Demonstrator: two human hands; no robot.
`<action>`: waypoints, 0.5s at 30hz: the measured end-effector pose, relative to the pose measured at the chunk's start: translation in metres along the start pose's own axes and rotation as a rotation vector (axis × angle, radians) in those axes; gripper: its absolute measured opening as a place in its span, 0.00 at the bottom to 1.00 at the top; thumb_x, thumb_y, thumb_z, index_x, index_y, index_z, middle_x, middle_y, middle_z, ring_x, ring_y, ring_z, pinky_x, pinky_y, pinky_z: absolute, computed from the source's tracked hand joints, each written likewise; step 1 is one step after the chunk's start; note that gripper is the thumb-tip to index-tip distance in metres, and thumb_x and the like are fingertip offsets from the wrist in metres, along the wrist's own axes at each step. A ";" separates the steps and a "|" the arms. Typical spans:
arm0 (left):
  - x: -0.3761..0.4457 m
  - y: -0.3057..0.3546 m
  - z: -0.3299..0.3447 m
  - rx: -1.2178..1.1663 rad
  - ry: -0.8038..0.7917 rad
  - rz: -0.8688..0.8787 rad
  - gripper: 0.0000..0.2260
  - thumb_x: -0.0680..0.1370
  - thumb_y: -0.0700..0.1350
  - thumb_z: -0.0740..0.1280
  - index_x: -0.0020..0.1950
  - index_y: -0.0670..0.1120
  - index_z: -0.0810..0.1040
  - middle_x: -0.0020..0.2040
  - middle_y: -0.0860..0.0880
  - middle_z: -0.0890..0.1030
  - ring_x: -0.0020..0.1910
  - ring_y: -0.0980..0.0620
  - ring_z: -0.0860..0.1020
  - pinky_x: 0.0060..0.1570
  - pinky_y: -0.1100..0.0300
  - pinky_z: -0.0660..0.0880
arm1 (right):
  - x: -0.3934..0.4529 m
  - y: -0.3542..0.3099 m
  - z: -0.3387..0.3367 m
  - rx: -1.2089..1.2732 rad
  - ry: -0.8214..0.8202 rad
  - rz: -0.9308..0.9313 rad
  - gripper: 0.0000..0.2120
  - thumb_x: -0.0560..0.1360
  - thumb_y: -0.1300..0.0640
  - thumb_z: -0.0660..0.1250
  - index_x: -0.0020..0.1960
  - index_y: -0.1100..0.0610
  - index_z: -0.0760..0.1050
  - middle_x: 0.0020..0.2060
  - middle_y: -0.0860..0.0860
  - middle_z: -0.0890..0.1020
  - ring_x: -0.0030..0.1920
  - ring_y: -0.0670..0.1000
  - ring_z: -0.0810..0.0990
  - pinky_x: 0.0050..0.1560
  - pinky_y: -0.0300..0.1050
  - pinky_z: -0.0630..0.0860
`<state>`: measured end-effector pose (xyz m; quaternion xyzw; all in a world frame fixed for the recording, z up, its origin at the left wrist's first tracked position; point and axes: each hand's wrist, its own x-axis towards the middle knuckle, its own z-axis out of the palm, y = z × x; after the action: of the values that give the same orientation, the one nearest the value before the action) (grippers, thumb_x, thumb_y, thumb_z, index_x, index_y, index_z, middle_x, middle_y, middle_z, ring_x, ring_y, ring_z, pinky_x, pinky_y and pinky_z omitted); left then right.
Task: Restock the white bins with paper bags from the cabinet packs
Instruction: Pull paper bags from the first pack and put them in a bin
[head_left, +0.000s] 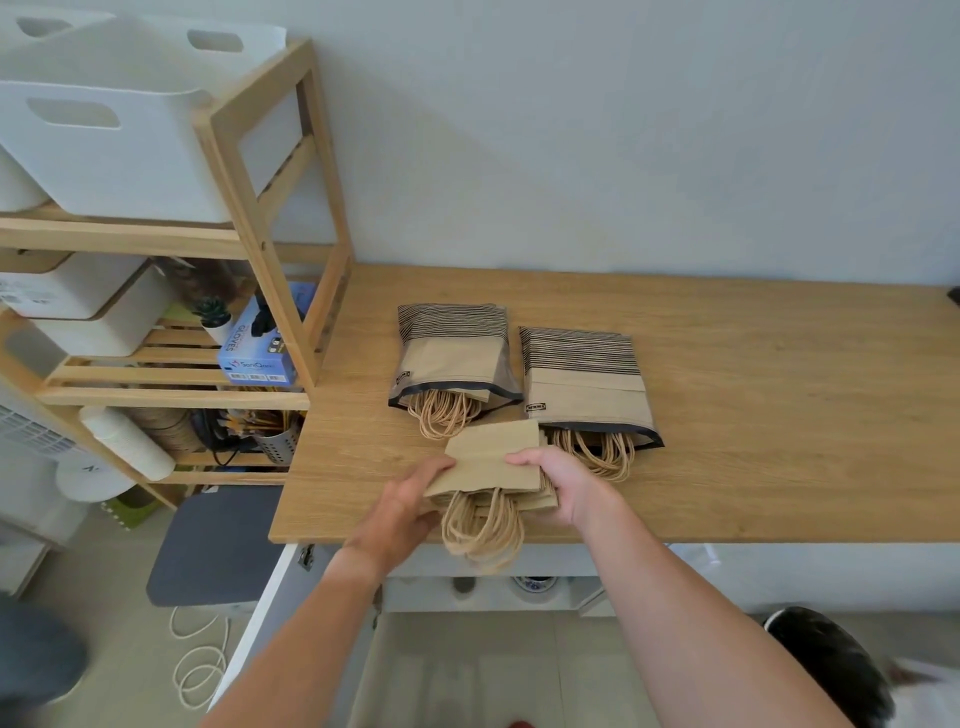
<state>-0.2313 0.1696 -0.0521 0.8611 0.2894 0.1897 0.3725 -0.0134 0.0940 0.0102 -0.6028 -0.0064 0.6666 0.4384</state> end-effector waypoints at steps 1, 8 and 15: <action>0.002 0.003 0.000 -0.063 0.059 0.025 0.29 0.70 0.34 0.76 0.69 0.46 0.71 0.63 0.51 0.78 0.62 0.56 0.78 0.62 0.58 0.77 | -0.001 0.000 0.003 0.038 -0.047 0.020 0.12 0.77 0.62 0.66 0.60 0.65 0.74 0.41 0.62 0.85 0.38 0.59 0.85 0.38 0.50 0.82; 0.026 0.017 -0.012 -0.130 0.135 -0.064 0.11 0.76 0.36 0.71 0.52 0.50 0.74 0.46 0.58 0.83 0.47 0.65 0.82 0.45 0.68 0.78 | -0.001 0.001 0.024 0.275 -0.167 0.024 0.24 0.75 0.57 0.65 0.68 0.66 0.71 0.58 0.65 0.78 0.54 0.65 0.80 0.53 0.62 0.80; 0.036 0.018 -0.020 -0.313 0.149 -0.236 0.18 0.74 0.43 0.75 0.61 0.49 0.72 0.52 0.60 0.81 0.53 0.71 0.76 0.48 0.75 0.73 | 0.007 -0.006 0.026 0.228 -0.032 -0.131 0.43 0.69 0.39 0.71 0.77 0.57 0.61 0.75 0.63 0.62 0.76 0.63 0.59 0.74 0.69 0.55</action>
<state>-0.2080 0.1932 -0.0218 0.7365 0.3819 0.2505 0.4990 -0.0299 0.1153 0.0148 -0.5367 0.0230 0.6426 0.5464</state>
